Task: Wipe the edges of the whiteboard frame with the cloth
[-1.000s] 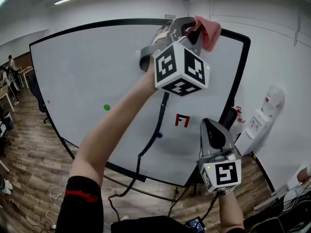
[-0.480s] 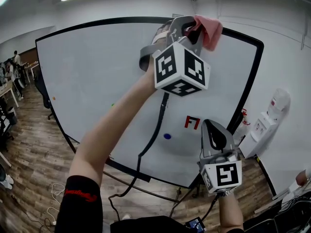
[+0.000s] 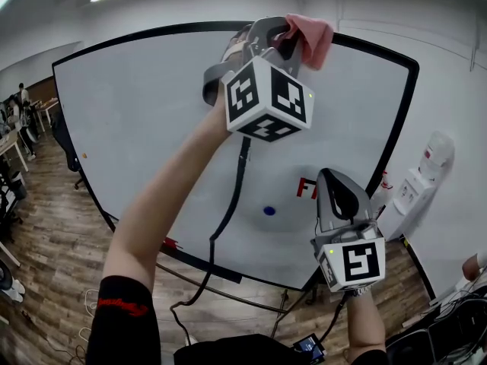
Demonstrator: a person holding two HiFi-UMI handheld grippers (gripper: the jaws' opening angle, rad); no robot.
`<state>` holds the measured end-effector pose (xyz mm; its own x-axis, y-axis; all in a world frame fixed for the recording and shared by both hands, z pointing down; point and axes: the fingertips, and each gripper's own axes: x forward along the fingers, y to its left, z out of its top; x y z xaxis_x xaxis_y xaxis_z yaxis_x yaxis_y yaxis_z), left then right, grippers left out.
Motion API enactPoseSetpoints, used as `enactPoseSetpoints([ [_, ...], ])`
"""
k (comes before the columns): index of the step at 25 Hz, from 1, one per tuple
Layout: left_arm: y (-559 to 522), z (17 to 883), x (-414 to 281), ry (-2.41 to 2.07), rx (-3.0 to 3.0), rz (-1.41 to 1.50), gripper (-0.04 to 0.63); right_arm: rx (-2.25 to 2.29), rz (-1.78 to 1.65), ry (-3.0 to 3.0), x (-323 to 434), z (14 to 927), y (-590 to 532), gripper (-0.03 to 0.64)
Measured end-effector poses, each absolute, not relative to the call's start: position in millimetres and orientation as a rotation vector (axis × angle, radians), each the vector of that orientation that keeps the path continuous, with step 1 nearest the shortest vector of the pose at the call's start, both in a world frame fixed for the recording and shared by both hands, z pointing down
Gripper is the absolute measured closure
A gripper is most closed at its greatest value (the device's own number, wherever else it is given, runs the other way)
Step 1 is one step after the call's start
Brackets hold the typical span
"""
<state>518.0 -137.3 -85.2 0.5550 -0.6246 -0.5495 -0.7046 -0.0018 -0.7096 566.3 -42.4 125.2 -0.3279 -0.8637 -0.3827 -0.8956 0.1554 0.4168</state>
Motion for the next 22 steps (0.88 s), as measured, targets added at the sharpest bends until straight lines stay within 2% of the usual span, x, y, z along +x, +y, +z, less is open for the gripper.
enactPoseSetpoints([
  [22,-168.3,-87.9,457.0,1.106,-1.668,0.076,0.573,-1.722,1.0,2.3,491.8,79.1,-70.0,0.615],
])
